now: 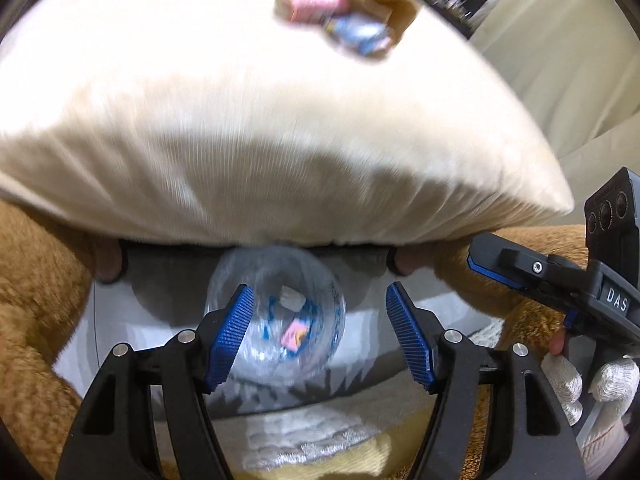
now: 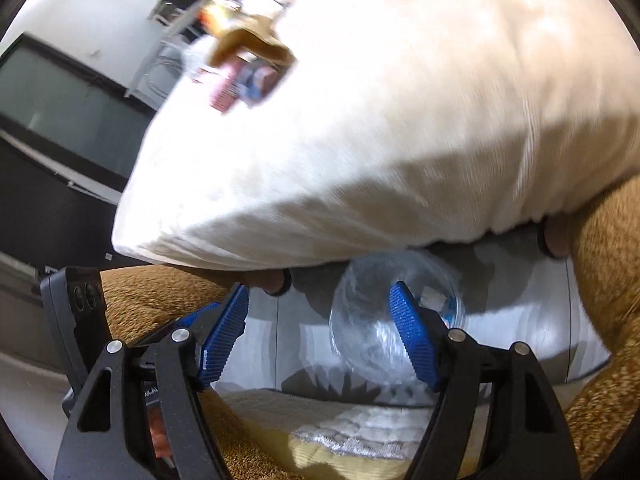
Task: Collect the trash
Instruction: 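Open both tools over the clear bin to drop the tissue and box, then grasp the red-yellow snack bag with the right tool while the left tool grasps the clear cup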
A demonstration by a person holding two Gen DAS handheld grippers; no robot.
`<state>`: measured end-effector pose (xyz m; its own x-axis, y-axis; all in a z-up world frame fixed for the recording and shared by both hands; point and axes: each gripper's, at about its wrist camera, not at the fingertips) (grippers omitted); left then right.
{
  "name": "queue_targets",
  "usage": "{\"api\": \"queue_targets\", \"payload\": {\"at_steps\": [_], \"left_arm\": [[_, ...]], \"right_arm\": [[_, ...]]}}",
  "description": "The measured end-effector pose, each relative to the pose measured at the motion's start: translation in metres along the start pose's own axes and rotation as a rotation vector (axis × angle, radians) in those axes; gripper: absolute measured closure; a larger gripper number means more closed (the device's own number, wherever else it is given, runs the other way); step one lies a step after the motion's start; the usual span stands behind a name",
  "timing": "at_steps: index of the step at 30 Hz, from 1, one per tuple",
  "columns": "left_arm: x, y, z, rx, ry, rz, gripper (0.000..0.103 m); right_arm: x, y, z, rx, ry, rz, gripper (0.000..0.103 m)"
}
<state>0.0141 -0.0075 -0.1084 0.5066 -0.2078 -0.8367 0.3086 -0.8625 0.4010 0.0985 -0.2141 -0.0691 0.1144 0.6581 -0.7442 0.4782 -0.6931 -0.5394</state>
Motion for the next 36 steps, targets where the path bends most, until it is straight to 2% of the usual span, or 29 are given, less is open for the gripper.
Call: {"api": "queue_targets", "payload": {"at_steps": [4,8,14,20,24,31,33,36], "left_arm": [[-0.022,0.008,-0.007,0.058,0.098,0.005,0.035],[-0.042,0.011,-0.022,0.097,0.185,0.012,0.035],[-0.062,0.010,-0.058,0.133,0.252,-0.002,0.035],[-0.074,-0.001,-0.095,0.138,0.286,-0.034,0.035],[-0.077,-0.011,-0.120,0.133,0.306,-0.062,0.035],[-0.076,-0.026,-0.160,0.130,0.327,-0.110,0.033],[-0.078,-0.030,-0.168,0.125,0.342,-0.103,0.027],[-0.081,-0.035,-0.176,0.111,0.353,-0.091,0.027]], "right_arm": [[-0.028,-0.017,-0.005,-0.113,0.124,-0.001,0.030],[-0.051,-0.030,-0.021,-0.216,0.239,0.037,0.030],[-0.065,-0.044,-0.064,-0.333,0.321,0.094,0.030],[-0.054,-0.056,-0.119,-0.391,0.331,0.107,0.030],[-0.036,-0.071,-0.146,-0.456,0.331,0.157,0.029],[0.018,-0.091,-0.175,-0.540,0.250,0.237,0.029],[0.031,-0.095,-0.181,-0.551,0.232,0.258,0.029],[0.047,-0.100,-0.189,-0.573,0.223,0.302,0.029]]}}
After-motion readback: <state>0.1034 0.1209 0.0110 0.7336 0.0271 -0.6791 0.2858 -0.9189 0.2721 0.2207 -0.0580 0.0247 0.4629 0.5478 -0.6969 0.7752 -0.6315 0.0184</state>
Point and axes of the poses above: each gripper's, at about its wrist camera, not at the fingertips, and x roughly the way its jaws point, y to its right, z to its underside, and after that the axes turned 5 degrees about -x, right-handed
